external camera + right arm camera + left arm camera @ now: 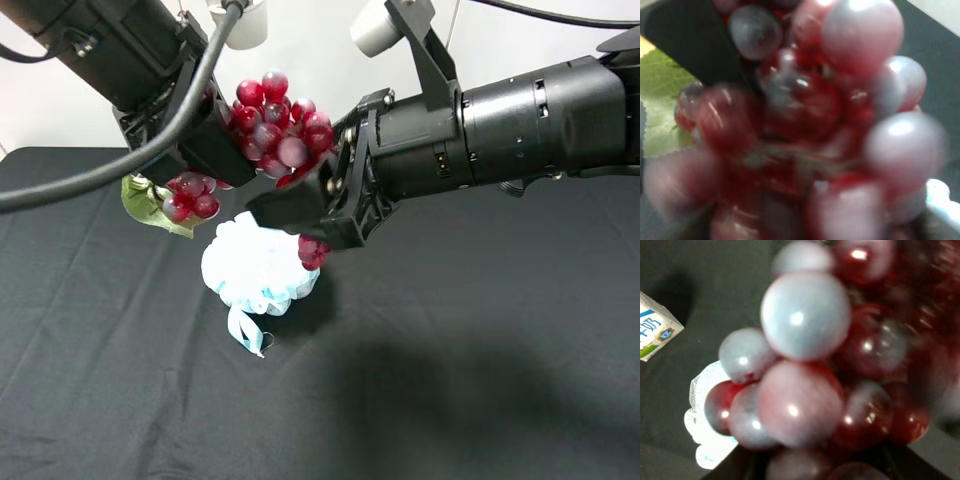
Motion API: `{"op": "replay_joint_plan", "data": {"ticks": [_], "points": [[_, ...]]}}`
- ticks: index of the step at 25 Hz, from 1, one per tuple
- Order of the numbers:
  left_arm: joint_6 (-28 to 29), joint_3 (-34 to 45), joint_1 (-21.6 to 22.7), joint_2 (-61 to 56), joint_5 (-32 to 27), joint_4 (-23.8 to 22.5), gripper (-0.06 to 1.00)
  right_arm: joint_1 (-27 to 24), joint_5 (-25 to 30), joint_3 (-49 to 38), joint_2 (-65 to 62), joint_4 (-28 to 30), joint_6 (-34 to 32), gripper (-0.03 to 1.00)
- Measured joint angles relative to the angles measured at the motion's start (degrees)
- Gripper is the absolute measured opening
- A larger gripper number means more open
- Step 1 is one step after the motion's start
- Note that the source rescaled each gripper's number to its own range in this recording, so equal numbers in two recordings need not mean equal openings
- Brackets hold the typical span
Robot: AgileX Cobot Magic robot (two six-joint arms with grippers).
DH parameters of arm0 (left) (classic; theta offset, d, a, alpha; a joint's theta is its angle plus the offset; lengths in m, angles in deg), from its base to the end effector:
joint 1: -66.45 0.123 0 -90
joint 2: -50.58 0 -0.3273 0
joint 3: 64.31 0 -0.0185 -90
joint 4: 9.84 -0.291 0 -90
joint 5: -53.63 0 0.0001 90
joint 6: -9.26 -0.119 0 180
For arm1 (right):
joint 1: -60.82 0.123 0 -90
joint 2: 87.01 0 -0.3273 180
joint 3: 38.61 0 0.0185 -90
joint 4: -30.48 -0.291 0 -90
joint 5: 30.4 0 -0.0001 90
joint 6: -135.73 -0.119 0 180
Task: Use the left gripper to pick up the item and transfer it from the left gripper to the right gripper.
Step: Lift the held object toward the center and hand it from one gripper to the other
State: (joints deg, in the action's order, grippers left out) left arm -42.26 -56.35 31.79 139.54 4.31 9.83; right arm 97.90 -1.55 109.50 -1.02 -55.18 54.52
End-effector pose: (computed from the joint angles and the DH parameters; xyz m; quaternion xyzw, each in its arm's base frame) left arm 0.2721 -0.2251 0.3398 0.5938 0.7356 -0.1127 0.3059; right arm 0.2311 0.2465 0.2772 -0.4722 0.7057 0.3085 0.4288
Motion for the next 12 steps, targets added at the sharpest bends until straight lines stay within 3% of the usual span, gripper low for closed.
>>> {"op": "replay_joint_plan", "data": {"ticks": [1, 12], "points": [[0.0, 0.0, 0.0, 0.0, 0.0, 0.1, 0.0, 0.0, 0.0, 0.0, 0.0, 0.0, 0.4, 0.0], [0.4, 0.0, 0.0, 0.0, 1.7, 0.1, 0.0, 0.0, -0.2, 0.0, 0.0, 0.2, 1.0, 0.03]]}}
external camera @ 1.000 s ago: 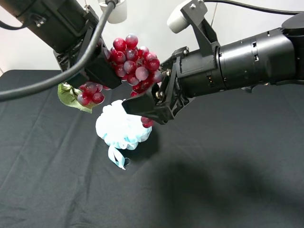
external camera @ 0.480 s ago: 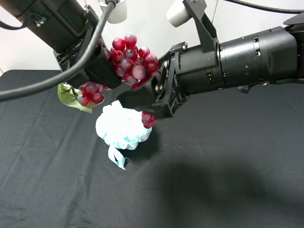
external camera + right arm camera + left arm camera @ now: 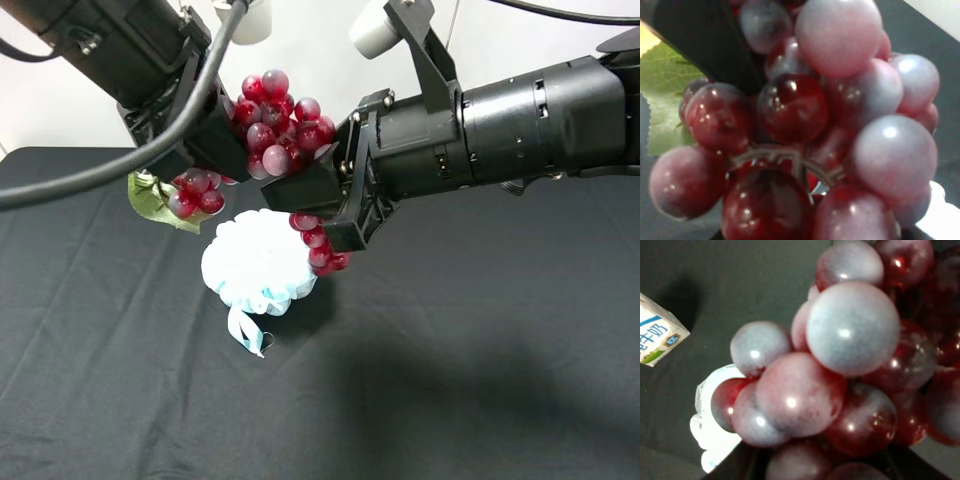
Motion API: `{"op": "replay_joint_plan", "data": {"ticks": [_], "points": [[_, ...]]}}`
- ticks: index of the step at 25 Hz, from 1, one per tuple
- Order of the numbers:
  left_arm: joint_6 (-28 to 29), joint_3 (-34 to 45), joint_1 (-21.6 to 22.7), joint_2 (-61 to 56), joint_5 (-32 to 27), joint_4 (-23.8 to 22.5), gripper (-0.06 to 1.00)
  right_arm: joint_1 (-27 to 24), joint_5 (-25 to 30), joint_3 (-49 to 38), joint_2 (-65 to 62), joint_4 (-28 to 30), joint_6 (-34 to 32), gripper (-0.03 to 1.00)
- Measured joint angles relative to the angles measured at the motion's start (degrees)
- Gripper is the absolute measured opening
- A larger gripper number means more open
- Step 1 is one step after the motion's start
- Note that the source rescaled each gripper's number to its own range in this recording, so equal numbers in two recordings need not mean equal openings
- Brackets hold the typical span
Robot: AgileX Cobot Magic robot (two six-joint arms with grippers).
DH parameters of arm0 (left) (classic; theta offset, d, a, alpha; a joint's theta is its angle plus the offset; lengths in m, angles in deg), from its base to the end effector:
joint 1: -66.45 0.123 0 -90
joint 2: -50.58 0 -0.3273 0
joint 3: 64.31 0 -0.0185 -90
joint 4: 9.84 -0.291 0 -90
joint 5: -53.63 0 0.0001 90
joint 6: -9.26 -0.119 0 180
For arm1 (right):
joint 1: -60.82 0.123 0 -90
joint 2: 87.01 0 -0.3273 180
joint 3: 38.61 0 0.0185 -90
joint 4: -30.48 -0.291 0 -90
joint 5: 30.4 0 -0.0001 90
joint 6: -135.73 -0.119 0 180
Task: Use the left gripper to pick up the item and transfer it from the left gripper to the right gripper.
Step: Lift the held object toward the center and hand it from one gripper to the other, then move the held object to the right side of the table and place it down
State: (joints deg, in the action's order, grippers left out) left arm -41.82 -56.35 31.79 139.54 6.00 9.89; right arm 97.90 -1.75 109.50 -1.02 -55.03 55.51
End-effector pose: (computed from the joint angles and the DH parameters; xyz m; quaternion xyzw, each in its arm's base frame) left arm 0.2749 -0.2262 0.3417 0.5861 0.7364 -0.1113 0.3191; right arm 0.2314 0.2463 0.2770 -0.4786 0.7019 0.3027 0.4320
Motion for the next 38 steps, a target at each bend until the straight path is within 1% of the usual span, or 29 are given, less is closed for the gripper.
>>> {"op": "replay_joint_plan", "data": {"ticks": [1, 2, 3, 6, 7, 8, 10, 14, 22, 25, 30, 34, 38], "points": [[0.3, 0.0, 0.0, 0.0, 0.2, 0.0, 0.0, 0.0, -0.1, 0.0, 0.0, 0.0, 0.0, 0.03], [0.8, 0.0, 0.0, 0.0, 0.2, 0.0, 0.03, 0.0, -0.1, 0.0, 0.0, 0.0, 0.0, 0.03], [1.7, 0.0, 0.0, 0.0, 0.4, 0.0, 0.14, 0.0, -0.1, 0.0, 0.0, 0.0, 0.0, 0.03], [4.9, 0.0, 0.0, 0.0, 1.4, -0.1, 0.71, 0.0, -0.1, 0.0, 0.0, 0.2, 0.1, 0.03], [5.4, 0.0, 0.0, 0.0, 1.4, -0.1, 0.82, 0.0, -0.1, 0.0, 0.0, 0.5, 0.1, 0.03], [5.7, 0.0, 0.0, 0.0, 1.4, 0.1, 0.89, 0.0, -0.2, 0.0, 0.1, 0.5, 0.2, 0.03], [6.0, -0.1, 0.0, 0.0, 1.4, 0.2, 0.95, 0.0, -0.4, 0.0, 0.0, 0.6, 0.2, 0.03], [6.1, -0.1, 0.0, 0.0, 1.4, 0.2, 0.99, 0.0, -0.5, 0.0, 0.0, 0.6, 0.2, 0.03], [6.3, -0.1, 0.0, -1.3, 0.1, 0.2, 1.0, 0.0, -1.2, 0.0, 0.0, 0.6, 0.2, 0.03], [6.8, -0.1, 0.0, -3.8, -0.1, -1.8, 1.0, 0.0, -2.4, 0.0, 0.0, 0.6, 0.2, 0.03], [11.4, -0.1, 0.0, -8.5, -3.0, -6.6, 1.0, 0.0, -4.5, 0.0, 0.1, 0.6, 0.2, 0.03], [17.9, -0.1, 0.0, -12.3, -7.0, -10.2, 1.0, 0.0, -4.9, 0.0, 0.1, 0.6, -0.6, 0.03], [24.4, -0.1, 0.0, -15.6, -12.4, -14.2, 1.0, 0.0, -5.2, 0.0, 0.1, 0.6, -2.4, 0.03]]}}
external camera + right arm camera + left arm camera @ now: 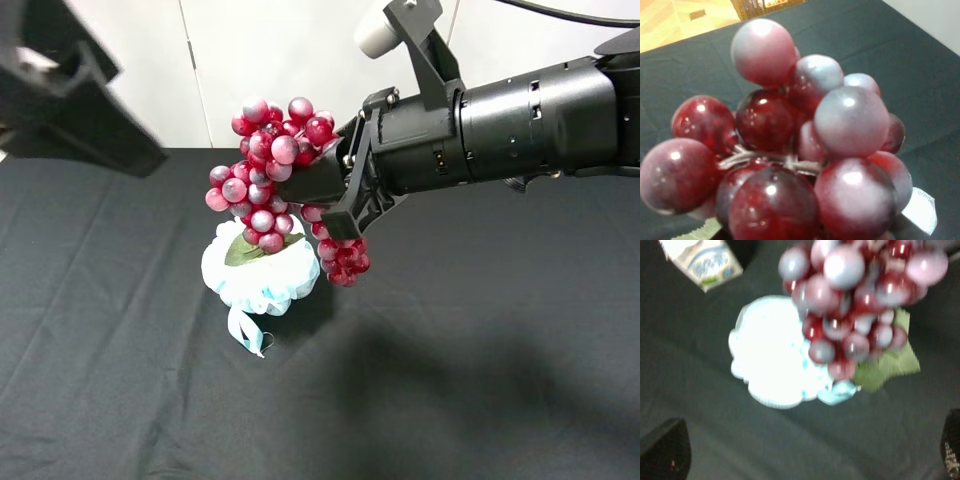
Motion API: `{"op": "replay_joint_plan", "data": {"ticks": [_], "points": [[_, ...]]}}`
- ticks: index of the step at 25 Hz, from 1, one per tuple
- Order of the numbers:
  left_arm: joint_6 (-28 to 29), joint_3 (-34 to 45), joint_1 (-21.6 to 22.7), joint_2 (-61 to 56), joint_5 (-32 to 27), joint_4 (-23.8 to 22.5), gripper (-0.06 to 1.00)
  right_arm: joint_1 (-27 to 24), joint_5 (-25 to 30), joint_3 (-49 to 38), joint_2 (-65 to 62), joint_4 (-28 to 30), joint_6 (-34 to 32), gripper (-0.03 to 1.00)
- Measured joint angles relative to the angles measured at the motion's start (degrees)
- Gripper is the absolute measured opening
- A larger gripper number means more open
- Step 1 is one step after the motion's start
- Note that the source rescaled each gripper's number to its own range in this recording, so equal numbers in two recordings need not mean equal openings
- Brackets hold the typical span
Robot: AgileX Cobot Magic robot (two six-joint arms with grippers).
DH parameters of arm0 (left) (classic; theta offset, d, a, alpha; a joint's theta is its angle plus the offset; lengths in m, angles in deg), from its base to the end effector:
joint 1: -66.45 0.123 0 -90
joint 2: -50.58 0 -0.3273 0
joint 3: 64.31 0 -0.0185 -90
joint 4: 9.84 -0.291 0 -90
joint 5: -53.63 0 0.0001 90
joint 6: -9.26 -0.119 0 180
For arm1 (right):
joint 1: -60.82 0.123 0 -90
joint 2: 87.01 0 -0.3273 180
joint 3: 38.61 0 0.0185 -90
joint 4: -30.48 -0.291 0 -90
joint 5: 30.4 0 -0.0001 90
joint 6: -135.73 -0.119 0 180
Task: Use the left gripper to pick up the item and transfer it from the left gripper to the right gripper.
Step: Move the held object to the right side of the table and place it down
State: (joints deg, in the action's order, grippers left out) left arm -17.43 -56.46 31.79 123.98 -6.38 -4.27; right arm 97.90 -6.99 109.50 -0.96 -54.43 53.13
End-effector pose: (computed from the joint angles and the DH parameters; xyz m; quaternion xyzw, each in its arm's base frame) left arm 0.2128 -0.1593 0.4068 0.4730 0.8150 -0.0707 0.3272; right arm 0.2409 0.2412 0.2747 -0.4502 0.7265 0.2734 0.4412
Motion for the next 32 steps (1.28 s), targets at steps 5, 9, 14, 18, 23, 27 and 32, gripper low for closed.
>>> {"op": "replay_joint_plan", "data": {"ticks": [5, 9, 14, 18, 23, 27, 32], "points": [[5.9, 0.0, 0.0, -3.1, -6.8, -3.0, 1.0, 0.0, -0.2, 0.0, 0.0, 0.0, -0.9, 0.03], [8.8, 0.0, 0.0, -6.2, -6.8, -3.6, 1.0, 0.0, -0.3, 0.0, 0.0, 0.0, -1.2, 0.03], [12.5, 1.9, 0.0, -12.6, -6.8, -8.2, 1.0, 0.0, -0.3, 0.0, 0.0, 0.0, -3.8, 0.03], [17.6, 6.5, 0.0, -19.3, -6.8, -12.2, 1.0, 0.0, -0.5, 0.0, 0.0, 0.0, -4.9, 0.03], [25.7, 14.2, 0.0, -29.4, -6.8, -14.5, 1.0, 0.0, -1.5, 0.0, 0.0, 0.0, -7.4, 0.03], [27.9, 19.5, 0.0, -37.8, -6.8, -14.5, 1.0, 0.0, -1.7, 0.0, 0.0, 0.0, -7.9, 0.03], [28.2, 22.5, 0.0, -44.6, -6.9, -13.3, 1.0, 0.0, -1.7, 0.0, 0.0, 0.0, -8.3, 0.03]]}}
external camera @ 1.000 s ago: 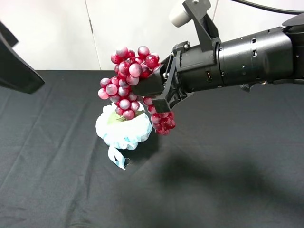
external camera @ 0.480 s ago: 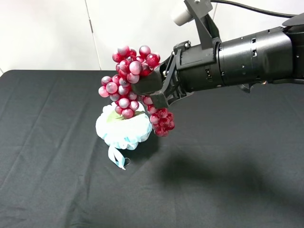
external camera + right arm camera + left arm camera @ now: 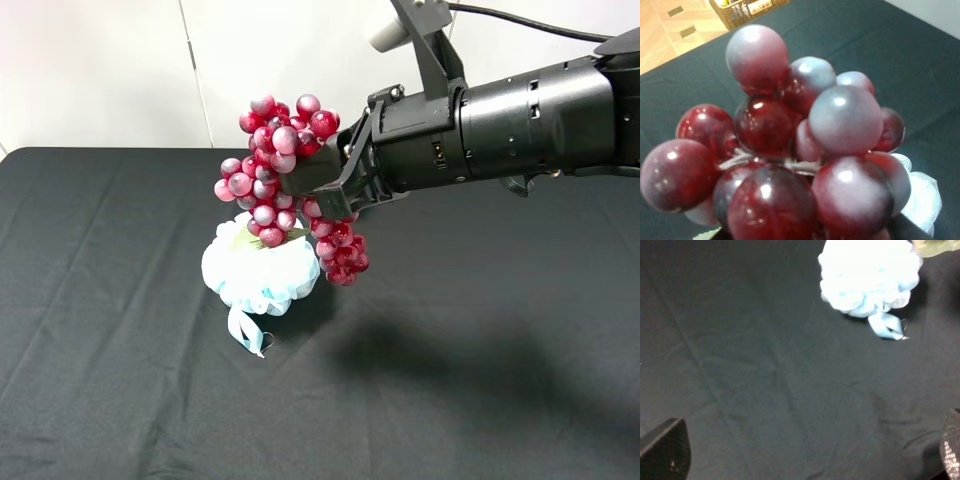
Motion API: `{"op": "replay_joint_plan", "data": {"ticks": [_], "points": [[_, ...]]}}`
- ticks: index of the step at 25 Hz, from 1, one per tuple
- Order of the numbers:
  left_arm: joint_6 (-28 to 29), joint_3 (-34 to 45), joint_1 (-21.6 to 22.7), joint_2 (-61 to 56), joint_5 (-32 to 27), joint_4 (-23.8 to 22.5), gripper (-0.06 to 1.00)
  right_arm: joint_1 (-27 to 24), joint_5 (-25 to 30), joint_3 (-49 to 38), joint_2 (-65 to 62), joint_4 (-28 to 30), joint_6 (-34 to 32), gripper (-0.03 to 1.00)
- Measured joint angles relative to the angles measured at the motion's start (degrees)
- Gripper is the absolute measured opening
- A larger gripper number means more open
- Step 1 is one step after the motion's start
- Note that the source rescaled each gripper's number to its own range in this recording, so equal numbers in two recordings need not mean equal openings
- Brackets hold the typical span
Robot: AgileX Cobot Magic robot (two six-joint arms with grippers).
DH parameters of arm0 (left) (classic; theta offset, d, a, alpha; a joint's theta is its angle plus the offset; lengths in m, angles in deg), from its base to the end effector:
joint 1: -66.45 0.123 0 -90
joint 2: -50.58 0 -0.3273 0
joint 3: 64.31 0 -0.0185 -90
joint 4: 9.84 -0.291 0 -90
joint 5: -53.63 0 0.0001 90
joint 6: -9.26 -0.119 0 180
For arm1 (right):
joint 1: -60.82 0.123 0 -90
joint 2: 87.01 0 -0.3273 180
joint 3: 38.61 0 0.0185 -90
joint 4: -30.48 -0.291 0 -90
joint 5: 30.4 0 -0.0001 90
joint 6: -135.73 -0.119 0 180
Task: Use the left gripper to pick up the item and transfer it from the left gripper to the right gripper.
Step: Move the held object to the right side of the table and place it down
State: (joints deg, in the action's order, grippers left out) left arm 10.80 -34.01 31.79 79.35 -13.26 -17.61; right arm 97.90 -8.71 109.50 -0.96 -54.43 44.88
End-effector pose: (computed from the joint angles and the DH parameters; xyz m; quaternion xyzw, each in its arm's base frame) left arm 0.0487 -0.0157 0.3769 0.2489 0.8533 -0.0766 0.4518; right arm 0.2440 0.2394 0.2743 -0.3904 0.7614 0.2931 0.4265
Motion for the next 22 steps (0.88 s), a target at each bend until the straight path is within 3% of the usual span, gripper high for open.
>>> {"op": "replay_joint_plan", "data": {"ticks": [6, 13, 22], "points": [[-0.7, 3.1, 0.0, -9.3, 0.1, 3.9, 1.0, 0.0, 0.0, 0.0, 0.0, 0.0, -1.0, 0.03], [-2.0, 12.4, 0.0, -19.8, 0.1, 8.5, 1.0, 0.0, -1.2, 0.0, 0.0, -0.1, -2.0, 0.03], [-2.1, 17.2, 0.0, -22.3, 0.8, 8.3, 0.99, 0.0, -1.9, 0.0, 0.0, -0.1, -3.0, 0.03]]}}
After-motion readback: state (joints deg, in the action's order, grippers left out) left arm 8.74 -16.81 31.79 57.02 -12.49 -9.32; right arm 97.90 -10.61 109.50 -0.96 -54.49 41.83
